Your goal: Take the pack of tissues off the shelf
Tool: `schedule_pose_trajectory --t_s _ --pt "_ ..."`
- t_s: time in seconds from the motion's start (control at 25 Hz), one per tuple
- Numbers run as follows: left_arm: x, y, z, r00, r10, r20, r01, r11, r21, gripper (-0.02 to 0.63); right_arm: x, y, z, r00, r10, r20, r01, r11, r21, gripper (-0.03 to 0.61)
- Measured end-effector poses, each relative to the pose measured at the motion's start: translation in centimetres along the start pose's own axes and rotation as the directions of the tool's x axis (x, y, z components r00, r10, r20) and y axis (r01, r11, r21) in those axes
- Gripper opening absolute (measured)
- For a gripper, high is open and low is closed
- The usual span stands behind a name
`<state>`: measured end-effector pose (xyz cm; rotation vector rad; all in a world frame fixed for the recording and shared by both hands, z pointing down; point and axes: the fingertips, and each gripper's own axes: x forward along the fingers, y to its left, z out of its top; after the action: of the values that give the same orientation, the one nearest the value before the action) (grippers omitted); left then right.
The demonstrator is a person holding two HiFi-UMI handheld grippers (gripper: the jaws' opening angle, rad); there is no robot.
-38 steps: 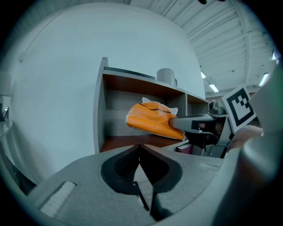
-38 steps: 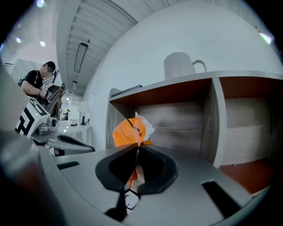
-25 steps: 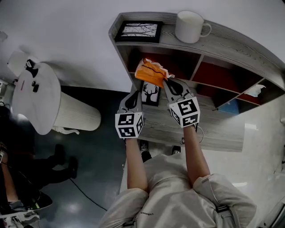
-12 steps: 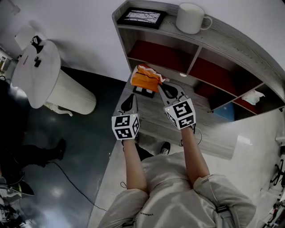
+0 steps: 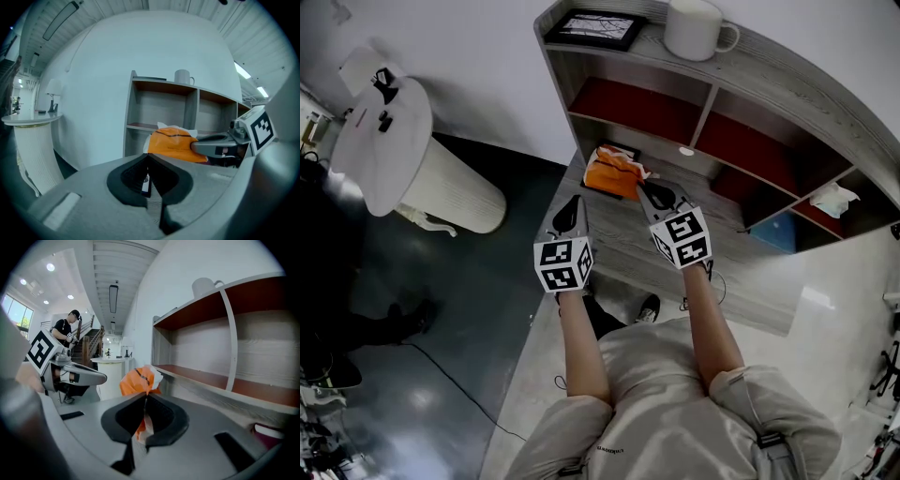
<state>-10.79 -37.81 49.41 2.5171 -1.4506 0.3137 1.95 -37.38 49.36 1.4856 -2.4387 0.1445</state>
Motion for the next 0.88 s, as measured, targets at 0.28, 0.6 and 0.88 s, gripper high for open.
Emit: schedule_pose_trajectory --t_s 0.28,0.6,0.88 --pt "-0.5 -0.4 -0.7 1.0 0.005 0.01 -0.005 0.999 -0.034 0.009 -1.1 -0.7 -2.5 0.998 -0.02 -0.061 0.021 1.0 0.004 0.02" --pt "-2.5 -1.2 -2.7 1.0 -0.029 -0.01 0.028 0.999 -0.031 0.009 -2.5 -0.8 -4.4 0.994 -0.053 -0.093 0.058 0.997 0.05 0.021" --pt "-4.0 -0.3 -2.6 0.998 -0.028 -0.051 0.03 0.999 0.034 0.009 -3.6 0.5 -4.8 0.987 -0.119 -0.109 0.129 0.988 0.091 0.021"
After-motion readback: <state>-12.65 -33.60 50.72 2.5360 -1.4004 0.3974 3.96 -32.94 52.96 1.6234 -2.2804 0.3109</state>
